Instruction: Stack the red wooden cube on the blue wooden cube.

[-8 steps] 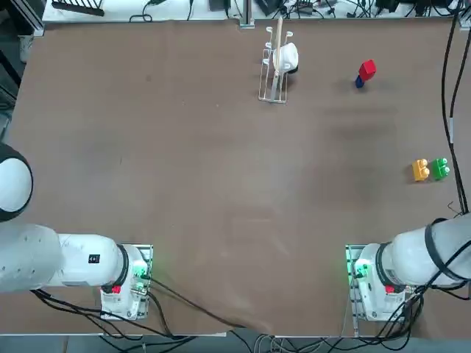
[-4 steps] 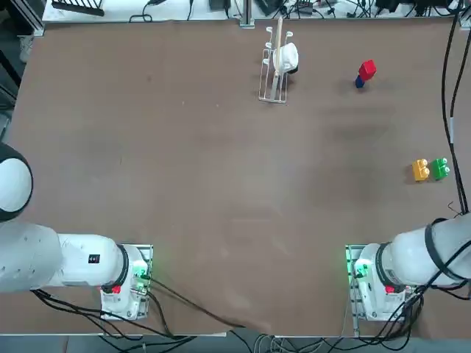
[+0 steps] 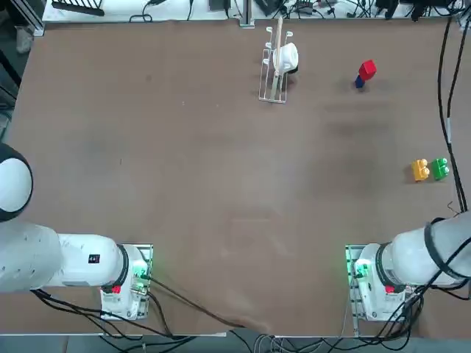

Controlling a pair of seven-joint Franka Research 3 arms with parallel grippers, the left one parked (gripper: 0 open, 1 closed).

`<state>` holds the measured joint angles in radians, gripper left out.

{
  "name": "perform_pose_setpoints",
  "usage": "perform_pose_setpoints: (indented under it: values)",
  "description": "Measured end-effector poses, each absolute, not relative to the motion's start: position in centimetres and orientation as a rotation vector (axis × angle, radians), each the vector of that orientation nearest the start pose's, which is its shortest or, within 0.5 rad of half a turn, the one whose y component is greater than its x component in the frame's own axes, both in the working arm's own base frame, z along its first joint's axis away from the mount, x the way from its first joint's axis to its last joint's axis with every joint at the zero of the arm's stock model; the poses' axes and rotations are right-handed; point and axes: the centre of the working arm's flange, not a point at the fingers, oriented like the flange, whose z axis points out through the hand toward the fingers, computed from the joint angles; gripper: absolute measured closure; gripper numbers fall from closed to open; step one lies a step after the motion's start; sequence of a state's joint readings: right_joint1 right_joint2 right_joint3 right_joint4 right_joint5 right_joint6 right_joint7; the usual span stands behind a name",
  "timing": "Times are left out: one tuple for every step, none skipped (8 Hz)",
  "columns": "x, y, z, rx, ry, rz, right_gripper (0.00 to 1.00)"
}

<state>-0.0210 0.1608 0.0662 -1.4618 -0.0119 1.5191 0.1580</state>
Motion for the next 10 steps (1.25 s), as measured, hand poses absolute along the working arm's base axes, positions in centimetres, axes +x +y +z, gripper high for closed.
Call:
perform_pose_setpoints:
  values:
    - [60.2,2.2,56.3,-3.143,0.173,0.200,0.00]
    - [60.8,2.1,55.1,-3.142,0.152,0.224,0.00]
    - [61.2,1.9,54.2,-3.140,0.117,0.228,0.00]
    - [61.7,1.4,53.5,-3.139,0.087,0.214,0.00]
    - [62.2,0.8,52.6,-3.140,0.056,0.189,0.00]
    - [62.6,0.2,51.3,-3.141,0.032,0.170,0.00]
    - [62.8,-0.1,50.1,-3.141,0.019,0.165,0.00]
    - [62.9,0.0,49.7,-3.140,0.013,0.167,0.00]
    - [62.8,0.1,50.1,-3.141,0.010,0.155,0.00]
    - [62.6,0.3,51.2,-3.142,0.005,0.127,0.00]
